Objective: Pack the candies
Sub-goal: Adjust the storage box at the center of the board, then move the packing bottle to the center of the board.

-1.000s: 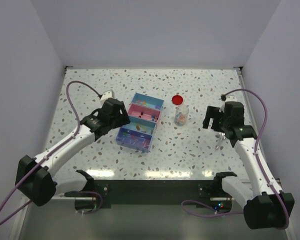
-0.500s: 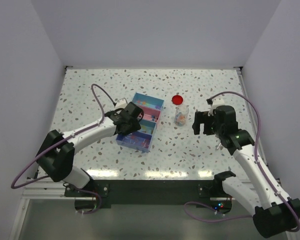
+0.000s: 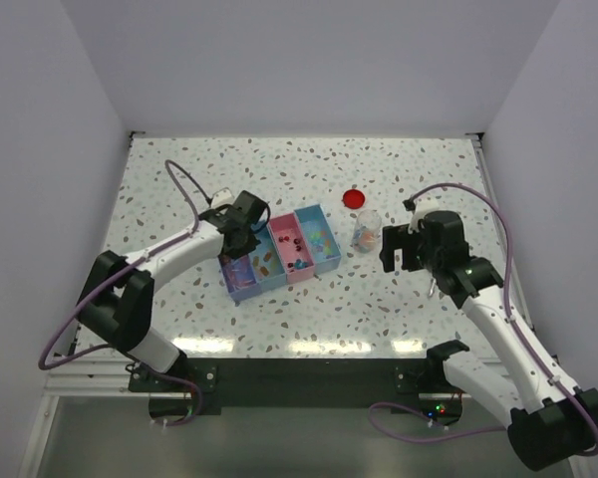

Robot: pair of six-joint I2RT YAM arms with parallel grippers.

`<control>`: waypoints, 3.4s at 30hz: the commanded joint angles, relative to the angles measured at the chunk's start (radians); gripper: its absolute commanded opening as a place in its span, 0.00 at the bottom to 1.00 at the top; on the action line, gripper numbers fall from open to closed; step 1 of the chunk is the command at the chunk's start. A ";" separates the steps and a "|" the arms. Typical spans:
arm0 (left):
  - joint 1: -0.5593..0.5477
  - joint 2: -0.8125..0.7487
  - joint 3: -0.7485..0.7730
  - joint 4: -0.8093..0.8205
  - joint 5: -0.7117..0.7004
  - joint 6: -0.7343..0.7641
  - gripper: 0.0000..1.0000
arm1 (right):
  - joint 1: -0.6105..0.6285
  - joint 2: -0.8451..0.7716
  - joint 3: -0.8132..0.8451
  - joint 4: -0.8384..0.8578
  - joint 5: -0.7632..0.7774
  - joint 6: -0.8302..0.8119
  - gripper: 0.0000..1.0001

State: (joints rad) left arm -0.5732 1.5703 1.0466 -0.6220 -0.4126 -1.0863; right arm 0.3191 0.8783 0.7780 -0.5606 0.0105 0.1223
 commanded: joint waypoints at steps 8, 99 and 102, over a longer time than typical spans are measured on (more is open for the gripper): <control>0.344 -0.018 -0.014 0.209 -0.100 0.460 0.00 | 0.005 0.082 0.081 0.001 0.016 -0.029 0.92; 0.265 -0.644 -0.504 0.659 0.043 0.899 0.94 | 0.564 0.766 0.650 -0.262 0.135 -0.013 0.34; 0.265 -0.641 -0.502 0.657 0.043 0.899 0.94 | 0.563 0.755 0.732 -0.323 0.112 -0.035 0.52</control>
State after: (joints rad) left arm -0.3145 0.9325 0.5133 -0.0166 -0.3496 -0.1909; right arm 0.8867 1.6798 1.4124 -0.8307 0.1364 0.1089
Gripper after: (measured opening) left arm 0.946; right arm 0.484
